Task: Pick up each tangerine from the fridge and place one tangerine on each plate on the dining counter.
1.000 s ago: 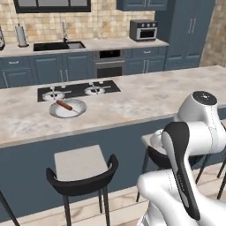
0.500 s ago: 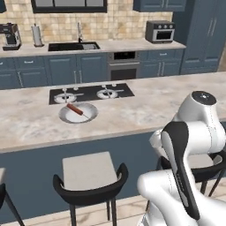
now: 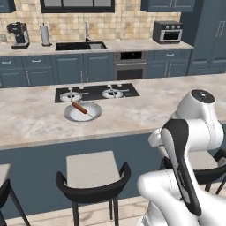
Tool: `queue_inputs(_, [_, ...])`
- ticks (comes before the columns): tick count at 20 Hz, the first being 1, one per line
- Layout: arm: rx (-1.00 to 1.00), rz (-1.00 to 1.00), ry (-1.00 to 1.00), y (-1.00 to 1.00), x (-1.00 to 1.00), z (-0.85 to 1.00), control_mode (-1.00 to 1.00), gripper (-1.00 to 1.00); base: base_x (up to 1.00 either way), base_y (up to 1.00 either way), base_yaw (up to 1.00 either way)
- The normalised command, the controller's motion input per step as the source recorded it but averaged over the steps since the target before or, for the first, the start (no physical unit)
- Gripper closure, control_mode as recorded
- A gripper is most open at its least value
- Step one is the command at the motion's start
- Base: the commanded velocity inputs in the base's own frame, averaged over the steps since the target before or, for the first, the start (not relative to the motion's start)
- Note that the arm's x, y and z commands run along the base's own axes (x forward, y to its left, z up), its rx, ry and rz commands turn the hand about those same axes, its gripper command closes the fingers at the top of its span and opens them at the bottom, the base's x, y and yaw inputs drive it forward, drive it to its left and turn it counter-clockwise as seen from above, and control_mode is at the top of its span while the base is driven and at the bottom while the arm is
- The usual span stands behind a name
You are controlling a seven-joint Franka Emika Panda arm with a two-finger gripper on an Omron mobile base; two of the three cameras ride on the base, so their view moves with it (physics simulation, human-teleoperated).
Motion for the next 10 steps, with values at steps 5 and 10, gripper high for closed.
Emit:
queue_inputs(5, [-0.05,0.21,-0.02,0.4,0.38,0.17,-1.0,1.0,0.0,0.0,0.0])
queue_inputs(10, [-0.07,0.03,-0.17,0.49,0.31,0.5,-1.0,1.0,0.0,0.0,0.0])
